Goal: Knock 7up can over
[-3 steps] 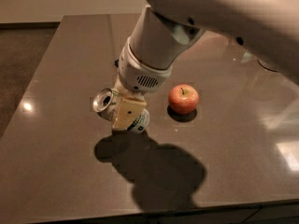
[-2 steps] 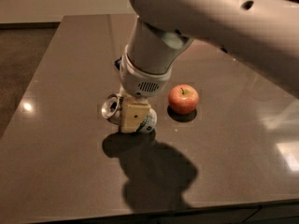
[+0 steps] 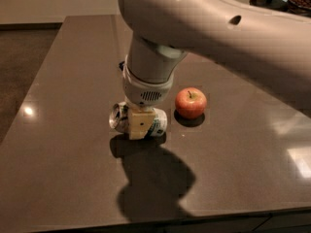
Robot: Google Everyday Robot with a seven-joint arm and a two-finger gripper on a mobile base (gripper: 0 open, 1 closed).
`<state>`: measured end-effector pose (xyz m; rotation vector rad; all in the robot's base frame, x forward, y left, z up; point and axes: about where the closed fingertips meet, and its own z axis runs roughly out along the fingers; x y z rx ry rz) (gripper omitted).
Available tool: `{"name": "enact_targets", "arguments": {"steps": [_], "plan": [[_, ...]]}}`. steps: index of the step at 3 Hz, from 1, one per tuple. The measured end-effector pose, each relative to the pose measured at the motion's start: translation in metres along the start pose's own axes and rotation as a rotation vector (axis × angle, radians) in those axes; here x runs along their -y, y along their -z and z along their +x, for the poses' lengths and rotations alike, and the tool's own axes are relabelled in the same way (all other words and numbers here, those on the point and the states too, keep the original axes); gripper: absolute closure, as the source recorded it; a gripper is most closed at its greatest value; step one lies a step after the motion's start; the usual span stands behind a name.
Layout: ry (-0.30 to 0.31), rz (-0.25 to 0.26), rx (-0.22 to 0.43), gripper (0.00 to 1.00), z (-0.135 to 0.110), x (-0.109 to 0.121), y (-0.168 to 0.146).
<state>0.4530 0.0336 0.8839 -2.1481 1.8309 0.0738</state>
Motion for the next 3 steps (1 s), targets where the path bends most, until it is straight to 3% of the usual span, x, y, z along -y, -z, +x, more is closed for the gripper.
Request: {"name": "enact_targets", "arguments": {"steps": [2,3], "plan": [[0.014,-0.010,-0.017,0.05,-0.0031,-0.0037,-0.0150],[0.015,-0.008,-0.017,0.00,-0.0036,-0.0040,-0.0142]]}}
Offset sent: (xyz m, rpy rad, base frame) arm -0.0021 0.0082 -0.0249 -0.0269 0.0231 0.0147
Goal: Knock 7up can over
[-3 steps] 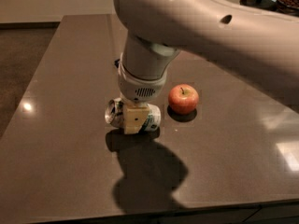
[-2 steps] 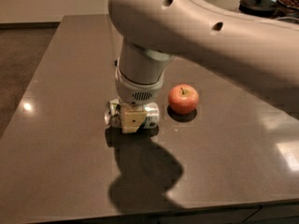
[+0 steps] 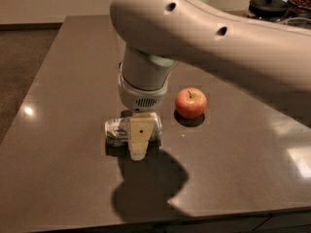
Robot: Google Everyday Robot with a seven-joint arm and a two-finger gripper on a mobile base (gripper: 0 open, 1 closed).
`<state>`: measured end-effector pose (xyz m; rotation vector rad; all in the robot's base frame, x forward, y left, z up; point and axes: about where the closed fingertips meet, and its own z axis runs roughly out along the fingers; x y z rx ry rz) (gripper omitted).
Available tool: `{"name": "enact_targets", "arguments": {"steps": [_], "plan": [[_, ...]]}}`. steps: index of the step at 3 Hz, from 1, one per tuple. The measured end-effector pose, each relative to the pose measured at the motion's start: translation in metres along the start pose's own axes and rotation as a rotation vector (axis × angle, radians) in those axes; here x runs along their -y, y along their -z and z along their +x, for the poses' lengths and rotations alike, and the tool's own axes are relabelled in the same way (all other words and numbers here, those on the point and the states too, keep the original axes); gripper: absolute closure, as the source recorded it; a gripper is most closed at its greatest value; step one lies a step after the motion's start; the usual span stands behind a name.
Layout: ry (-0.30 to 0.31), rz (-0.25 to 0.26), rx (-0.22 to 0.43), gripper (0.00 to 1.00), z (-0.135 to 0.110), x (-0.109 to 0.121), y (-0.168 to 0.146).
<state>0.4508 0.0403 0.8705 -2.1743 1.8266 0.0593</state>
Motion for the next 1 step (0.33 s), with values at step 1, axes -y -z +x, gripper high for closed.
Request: {"name": "enact_targets", "arguments": {"steps": [1], "plan": [[0.000,0.000,0.000,0.00,0.0000,0.0000,0.0000]]}}
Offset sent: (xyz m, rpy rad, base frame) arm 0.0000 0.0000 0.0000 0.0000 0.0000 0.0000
